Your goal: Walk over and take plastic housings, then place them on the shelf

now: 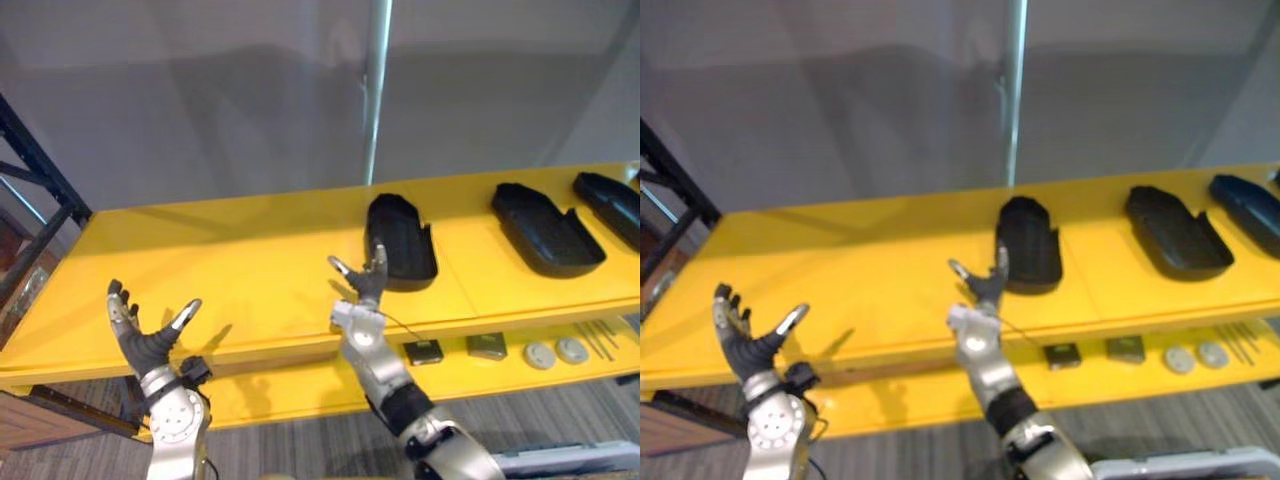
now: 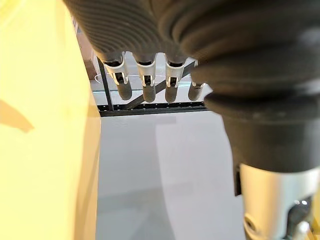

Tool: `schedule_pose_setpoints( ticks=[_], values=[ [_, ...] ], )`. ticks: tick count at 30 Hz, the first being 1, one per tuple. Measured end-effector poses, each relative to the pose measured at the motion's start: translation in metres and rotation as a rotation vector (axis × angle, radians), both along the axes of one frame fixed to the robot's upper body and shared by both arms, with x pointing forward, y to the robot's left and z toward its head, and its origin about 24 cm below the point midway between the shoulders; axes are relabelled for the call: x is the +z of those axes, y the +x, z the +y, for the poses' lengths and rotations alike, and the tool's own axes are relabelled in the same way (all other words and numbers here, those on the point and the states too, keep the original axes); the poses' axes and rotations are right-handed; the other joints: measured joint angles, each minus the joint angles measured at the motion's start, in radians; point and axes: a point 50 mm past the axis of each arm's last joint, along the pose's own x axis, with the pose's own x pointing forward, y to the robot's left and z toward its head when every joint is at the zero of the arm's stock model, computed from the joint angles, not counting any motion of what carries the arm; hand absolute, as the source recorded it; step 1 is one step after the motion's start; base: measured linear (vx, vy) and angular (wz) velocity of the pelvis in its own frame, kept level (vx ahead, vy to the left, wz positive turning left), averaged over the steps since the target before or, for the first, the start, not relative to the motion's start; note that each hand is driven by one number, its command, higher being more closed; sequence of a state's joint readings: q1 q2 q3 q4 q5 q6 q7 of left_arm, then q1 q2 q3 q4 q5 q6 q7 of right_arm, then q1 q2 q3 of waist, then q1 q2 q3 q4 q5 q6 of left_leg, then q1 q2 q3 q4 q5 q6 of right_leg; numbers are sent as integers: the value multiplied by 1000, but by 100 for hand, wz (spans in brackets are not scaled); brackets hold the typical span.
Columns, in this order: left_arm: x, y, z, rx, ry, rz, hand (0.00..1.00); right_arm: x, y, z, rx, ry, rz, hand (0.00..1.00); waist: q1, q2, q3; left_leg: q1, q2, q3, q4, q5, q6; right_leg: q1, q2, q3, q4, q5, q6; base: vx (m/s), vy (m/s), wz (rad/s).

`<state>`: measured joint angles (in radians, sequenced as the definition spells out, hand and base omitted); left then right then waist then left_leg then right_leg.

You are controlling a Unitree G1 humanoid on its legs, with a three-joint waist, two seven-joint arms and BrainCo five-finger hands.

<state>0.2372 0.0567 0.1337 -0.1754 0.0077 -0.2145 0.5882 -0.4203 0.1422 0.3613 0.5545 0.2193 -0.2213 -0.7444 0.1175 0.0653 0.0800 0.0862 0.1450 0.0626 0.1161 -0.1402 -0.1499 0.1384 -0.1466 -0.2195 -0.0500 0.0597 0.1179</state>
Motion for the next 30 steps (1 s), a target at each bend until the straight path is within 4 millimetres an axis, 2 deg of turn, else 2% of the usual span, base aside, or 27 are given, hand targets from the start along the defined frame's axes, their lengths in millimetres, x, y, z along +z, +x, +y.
schedule_pose_setpoints(
  ticks=[4,10,25,28,30],
  values=[
    [-1,0,-1,3,-11,0,0,3,-1,-7,-23,19,-16,0,-1,1,-1,0,1,0,0,0,0,0,1,1,0,0,0,0,0,0],
    [-2,0,-4,3,-27,-1,0,2,-1,-10,-36,22,-13,0,-22,2,-1,0,2,2,0,0,0,-2,5,3,0,0,0,0,0,0],
    [-2,0,-4,3,-27,-1,0,6,-1,-12,-36,33,-32,0,-23,4,0,0,2,2,-1,0,0,-3,7,4,0,0,0,0,0,0],
    [-3,0,-4,4,-27,0,0,6,0,-8,49,41,-48,0,-23,5,1,0,2,2,-1,0,0,-3,7,4,0,0,0,0,0,0],
    [-4,0,-4,7,-28,6,0,8,0,2,216,71,-77,0,-23,5,1,0,2,1,-1,0,0,-3,7,3,0,0,0,0,0,0]
  ],
)
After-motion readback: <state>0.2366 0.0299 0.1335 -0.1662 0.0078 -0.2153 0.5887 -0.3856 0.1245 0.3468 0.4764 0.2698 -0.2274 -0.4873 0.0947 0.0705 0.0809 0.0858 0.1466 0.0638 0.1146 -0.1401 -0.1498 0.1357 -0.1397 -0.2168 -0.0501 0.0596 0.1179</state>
